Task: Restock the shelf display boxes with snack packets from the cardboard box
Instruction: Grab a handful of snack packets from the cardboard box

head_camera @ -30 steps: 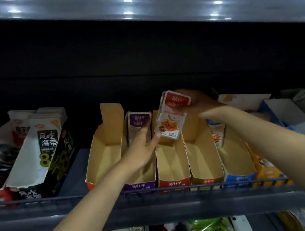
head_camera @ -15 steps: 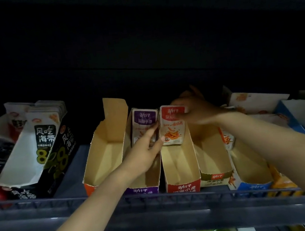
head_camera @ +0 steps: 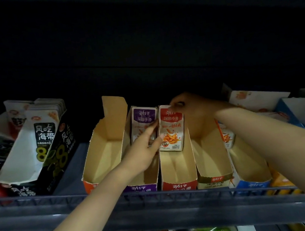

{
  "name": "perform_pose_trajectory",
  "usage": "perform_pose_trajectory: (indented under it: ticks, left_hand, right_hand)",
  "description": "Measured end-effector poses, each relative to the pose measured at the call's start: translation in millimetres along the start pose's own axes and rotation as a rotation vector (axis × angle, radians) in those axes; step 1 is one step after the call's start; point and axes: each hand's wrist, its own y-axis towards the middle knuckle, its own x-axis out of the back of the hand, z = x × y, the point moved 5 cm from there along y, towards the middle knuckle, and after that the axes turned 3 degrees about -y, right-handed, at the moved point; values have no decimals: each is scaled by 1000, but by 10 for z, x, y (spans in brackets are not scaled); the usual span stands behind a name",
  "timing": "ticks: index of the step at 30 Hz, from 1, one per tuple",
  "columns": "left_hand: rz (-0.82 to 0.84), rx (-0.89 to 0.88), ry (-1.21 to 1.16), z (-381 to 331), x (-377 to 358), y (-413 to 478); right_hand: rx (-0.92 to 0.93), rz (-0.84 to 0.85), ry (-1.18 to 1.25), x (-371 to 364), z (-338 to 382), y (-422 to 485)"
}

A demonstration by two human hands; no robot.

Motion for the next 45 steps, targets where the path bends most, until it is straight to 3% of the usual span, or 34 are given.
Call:
perform_pose_trajectory:
  ticks: [7, 13, 19, 25, 31, 36, 45]
  left_hand:
    - [-1, 7, -8, -54, -22, -39]
    - [-11, -5, 6, -96, -23, -48]
    - [-19, 0, 16, -65, -30, -44]
    - [-33, 5, 27, -17, -31, -28]
    - [-46, 0, 29, -56, -33, -33]
    - [-51, 7, 26, -58, -38, -38]
    - [-74, 34, 6, -49, -46, -46]
  right_hand:
    - [-8, 84, -75, -33, 21, -71]
    - [80, -162, 59, 11, -29, -133]
    - [42, -112, 66, -41, -76, -144]
    - [52, -217, 121, -3, -87, -103]
    - [55, -175, 154, -21, -124, -62]
    - [5, -100, 46, -38, -127, -63]
    - [-26, -113, 90, 32, -104, -34]
